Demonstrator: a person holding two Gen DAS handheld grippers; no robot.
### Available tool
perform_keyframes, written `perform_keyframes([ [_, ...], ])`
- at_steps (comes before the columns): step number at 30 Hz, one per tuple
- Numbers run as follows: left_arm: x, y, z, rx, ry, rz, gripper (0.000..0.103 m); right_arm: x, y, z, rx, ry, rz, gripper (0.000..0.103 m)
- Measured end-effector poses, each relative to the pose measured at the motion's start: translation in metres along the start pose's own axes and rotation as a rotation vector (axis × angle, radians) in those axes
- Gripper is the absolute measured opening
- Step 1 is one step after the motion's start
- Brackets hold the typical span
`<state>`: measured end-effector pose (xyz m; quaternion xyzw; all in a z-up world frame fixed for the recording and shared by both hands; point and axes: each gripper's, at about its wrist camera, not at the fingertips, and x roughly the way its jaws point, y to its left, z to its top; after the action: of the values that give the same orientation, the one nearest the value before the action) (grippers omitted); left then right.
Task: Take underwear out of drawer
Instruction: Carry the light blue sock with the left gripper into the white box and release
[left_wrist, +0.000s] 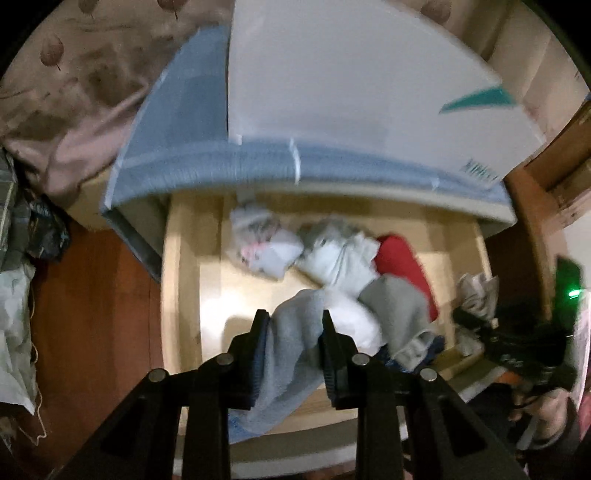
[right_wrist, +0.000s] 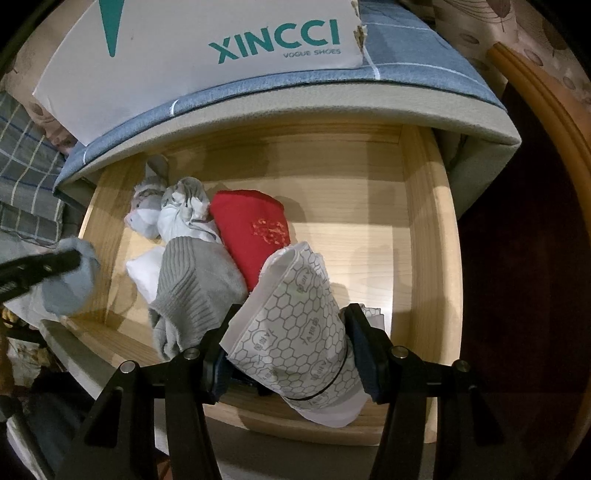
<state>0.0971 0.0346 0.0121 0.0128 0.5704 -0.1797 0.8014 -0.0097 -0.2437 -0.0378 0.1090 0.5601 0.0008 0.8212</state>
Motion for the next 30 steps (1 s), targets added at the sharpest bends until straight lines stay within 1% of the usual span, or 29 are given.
perform_keyframes([
  [4, -0.040, -0.005, 0.012, 0.009, -0.086, -0.025, 0.026, -0.001, -0.002, 0.000, 0.005, -0.001, 0.008, 0.052],
  [7, -0.073, -0.011, 0.023, 0.016, -0.160, -0.022, 0.026, -0.002, -0.002, 0.000, 0.007, -0.003, 0.012, 0.052],
  [9, -0.103, -0.013, 0.037, 0.016, -0.232, -0.039, 0.026, -0.002, -0.002, 0.000, 0.009, -0.003, 0.015, 0.052],
  [12, -0.149, -0.022, 0.056, 0.032, -0.374, -0.055, 0.026, -0.003, -0.002, 0.001, 0.012, -0.004, 0.020, 0.052],
  [13, -0.157, -0.026, 0.060, 0.037, -0.403, -0.055, 0.026, -0.003, -0.002, 0.001, 0.013, -0.004, 0.022, 0.052],
  [14, -0.170, -0.031, 0.070, 0.048, -0.448, -0.060, 0.026, -0.003, -0.002, 0.001, 0.015, -0.004, 0.023, 0.052],
  [17, -0.185, -0.041, 0.093, 0.056, -0.519, -0.087, 0.026, -0.003, -0.002, 0.000, 0.018, -0.005, 0.025, 0.052],
  [19, -0.184, -0.046, 0.106, 0.056, -0.533, -0.100, 0.026, -0.004, -0.001, 0.000, 0.018, -0.005, 0.026, 0.053],
  [21, -0.180, -0.053, 0.121, 0.069, -0.543, -0.093, 0.026, -0.004, -0.001, 0.000, 0.018, -0.005, 0.026, 0.052],
  [24, -0.161, -0.068, 0.141, 0.099, -0.537, -0.085, 0.026, -0.004, 0.000, 0.000, 0.015, -0.004, 0.024, 0.052],
  [26, -0.145, -0.074, 0.156, 0.112, -0.515, -0.071, 0.026, -0.004, 0.000, -0.001, 0.014, -0.007, 0.023, 0.052],
  [27, -0.130, -0.074, 0.155, 0.116, -0.508, -0.064, 0.026, -0.005, 0.000, -0.001, 0.015, -0.007, 0.023, 0.052],
  [30, -0.104, -0.076, 0.167, 0.118, -0.454, -0.033, 0.026, -0.005, -0.001, -0.002, 0.019, -0.007, 0.028, 0.052],
])
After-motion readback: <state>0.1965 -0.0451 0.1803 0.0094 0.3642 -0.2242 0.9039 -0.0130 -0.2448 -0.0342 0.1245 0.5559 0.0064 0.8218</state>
